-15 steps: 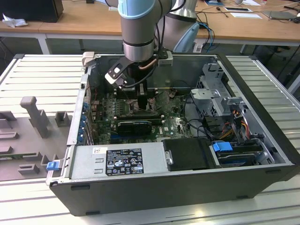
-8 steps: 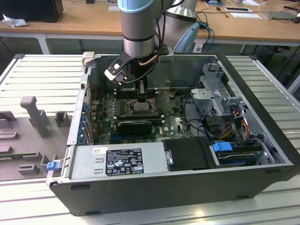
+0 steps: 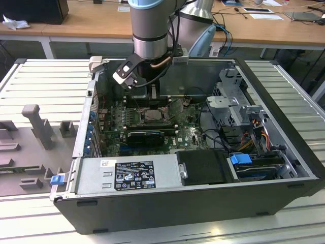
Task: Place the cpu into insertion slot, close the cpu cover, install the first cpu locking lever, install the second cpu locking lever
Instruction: 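Close the cpu cover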
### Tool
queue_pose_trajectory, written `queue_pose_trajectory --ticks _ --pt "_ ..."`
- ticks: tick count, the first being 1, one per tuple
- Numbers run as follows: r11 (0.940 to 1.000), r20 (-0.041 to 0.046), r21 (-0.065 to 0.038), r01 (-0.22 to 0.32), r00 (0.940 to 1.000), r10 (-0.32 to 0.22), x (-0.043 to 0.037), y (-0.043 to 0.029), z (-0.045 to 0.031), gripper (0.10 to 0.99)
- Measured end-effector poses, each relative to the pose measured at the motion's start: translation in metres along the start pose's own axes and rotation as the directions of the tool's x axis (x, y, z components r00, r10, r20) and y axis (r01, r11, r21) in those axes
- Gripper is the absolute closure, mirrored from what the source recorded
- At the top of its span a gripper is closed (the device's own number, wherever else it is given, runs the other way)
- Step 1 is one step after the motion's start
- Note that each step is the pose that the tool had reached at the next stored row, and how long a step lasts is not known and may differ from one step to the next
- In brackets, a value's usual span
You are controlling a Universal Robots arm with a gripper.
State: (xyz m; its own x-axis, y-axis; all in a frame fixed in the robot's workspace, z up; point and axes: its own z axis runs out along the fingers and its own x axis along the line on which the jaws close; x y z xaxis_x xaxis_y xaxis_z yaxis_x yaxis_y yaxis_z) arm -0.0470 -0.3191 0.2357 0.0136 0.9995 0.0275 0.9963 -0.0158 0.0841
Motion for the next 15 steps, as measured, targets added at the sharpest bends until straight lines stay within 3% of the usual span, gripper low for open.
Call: queue_pose_trajectory --ticks 6,10,13,15 --pt "1.0000 0.0000 0.001 0.000 1.0000 0.000 -0.0014 0.0040 0.0002 0.980" --pt "1.0000 -0.0205 0.005 -0.002 0.9998 0.002 -0.0022 0.0065 -0.0024 0.980" --pt "1.0000 -0.0208 0.005 -0.002 0.9998 0.002 -0.0020 0.0073 -0.0078 0.980" --pt "1.0000 -0.0213 0.005 -0.002 0.9998 0.002 -0.0019 0.0105 -0.0076 0.980"
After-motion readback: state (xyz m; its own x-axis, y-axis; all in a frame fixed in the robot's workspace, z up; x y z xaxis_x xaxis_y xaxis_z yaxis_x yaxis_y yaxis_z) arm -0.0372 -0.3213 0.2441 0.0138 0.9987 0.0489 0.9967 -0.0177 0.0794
